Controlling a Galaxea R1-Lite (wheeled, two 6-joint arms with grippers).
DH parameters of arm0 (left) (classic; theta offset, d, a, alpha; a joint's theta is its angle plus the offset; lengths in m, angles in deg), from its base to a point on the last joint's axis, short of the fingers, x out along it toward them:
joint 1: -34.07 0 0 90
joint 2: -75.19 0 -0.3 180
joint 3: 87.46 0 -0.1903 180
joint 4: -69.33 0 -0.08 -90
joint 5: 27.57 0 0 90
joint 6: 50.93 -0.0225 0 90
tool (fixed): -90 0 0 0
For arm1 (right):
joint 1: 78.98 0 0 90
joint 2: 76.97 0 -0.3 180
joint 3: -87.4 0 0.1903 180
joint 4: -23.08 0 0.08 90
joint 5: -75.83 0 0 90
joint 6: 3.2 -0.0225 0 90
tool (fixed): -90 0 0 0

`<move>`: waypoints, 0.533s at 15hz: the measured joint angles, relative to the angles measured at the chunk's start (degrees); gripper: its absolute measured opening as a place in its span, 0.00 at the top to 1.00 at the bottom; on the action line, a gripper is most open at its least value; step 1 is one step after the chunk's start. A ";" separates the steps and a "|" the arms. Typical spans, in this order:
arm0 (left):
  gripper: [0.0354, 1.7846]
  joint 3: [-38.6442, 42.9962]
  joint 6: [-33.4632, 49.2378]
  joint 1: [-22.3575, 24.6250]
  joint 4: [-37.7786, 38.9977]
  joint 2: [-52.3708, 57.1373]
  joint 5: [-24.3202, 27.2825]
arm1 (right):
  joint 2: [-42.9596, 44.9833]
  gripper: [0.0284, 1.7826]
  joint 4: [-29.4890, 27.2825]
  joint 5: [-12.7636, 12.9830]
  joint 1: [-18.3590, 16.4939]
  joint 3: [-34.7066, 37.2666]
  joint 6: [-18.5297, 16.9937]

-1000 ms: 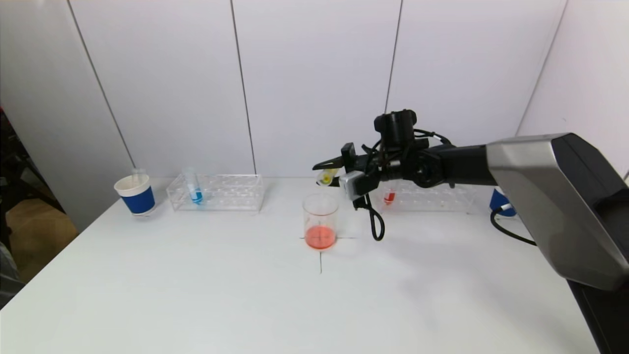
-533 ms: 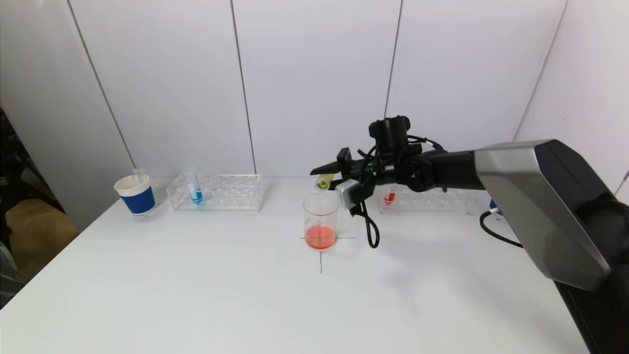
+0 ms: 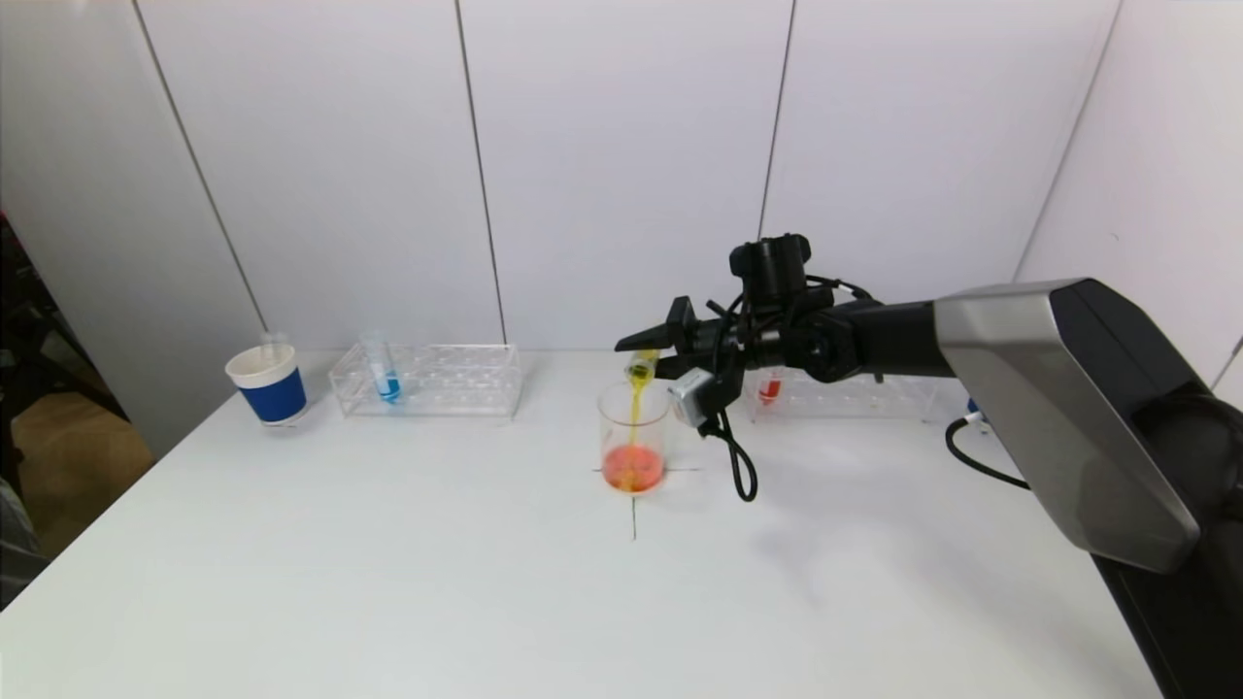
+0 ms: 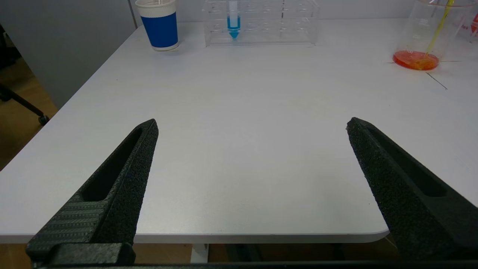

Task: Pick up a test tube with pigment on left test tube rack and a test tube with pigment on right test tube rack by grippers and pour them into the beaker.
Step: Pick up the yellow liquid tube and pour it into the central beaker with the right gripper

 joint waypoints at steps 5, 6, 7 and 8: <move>0.01 0.00 0.00 0.00 0.02 0.00 0.01 | 0.33 0.71 0.00 0.63 -0.09 0.35 3.68; 0.01 0.00 0.00 0.00 0.02 0.00 0.01 | 0.52 0.71 0.00 0.77 -0.09 0.46 4.49; 0.01 0.00 -0.02 0.00 0.02 0.00 0.01 | 0.69 0.71 0.02 0.83 -0.09 0.50 5.36; 0.01 0.00 -0.02 0.00 0.02 0.00 0.00 | 0.94 0.71 0.02 0.91 -0.11 0.68 6.41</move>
